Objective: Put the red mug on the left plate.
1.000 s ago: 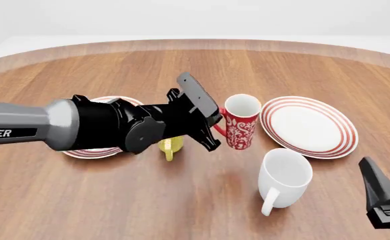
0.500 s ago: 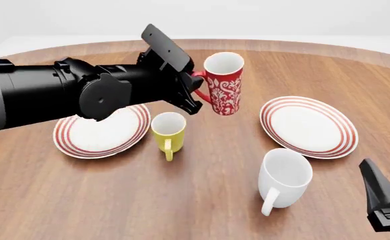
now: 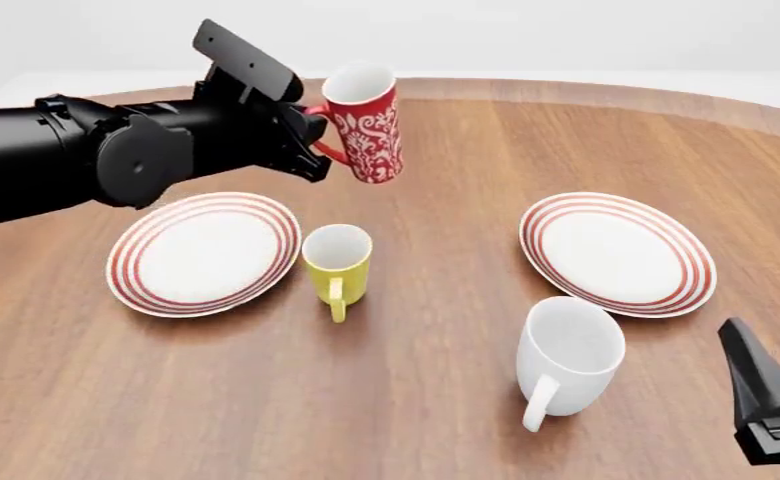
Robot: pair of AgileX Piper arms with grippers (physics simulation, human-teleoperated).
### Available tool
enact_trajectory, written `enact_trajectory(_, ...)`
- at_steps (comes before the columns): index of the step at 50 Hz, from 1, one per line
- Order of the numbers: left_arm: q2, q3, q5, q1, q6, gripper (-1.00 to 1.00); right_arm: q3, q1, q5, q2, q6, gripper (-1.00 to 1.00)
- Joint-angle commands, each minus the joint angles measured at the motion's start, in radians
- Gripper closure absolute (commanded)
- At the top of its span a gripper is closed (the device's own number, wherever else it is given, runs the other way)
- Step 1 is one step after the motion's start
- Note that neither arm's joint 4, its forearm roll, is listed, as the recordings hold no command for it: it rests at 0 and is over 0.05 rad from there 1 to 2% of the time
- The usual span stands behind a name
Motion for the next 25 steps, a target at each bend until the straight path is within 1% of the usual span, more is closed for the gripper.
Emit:
enact_trajectory(1,0.011,0.002,-0.035,0.118,0.003,1.00,0.000,0.002,0.001,0.000,-0.004,-1.00)
enact_trajectory(5,0.021,0.011,-0.051,0.149,-0.001,1.00,0.000,0.002,0.000,0.000,-0.004,-1.00)
enact_trajectory(8,0.030,0.024,-0.075,0.188,-0.001,1.00,0.000,0.003,0.001,0.000,-0.005,-1.00)
enact_trajectory(16,0.029,0.051,-0.107,0.234,-0.001,1.00,0.000,0.004,0.002,0.000,-0.005,-1.00)
enact_trajectory(20,0.027,0.094,-0.153,0.273,0.015,1.00,0.000,0.004,0.003,0.000,-0.003,-1.00)
enact_trajectory(25,0.028,0.131,-0.184,0.294,0.020,1.00,0.000,0.004,0.005,0.000,-0.002,-1.00)
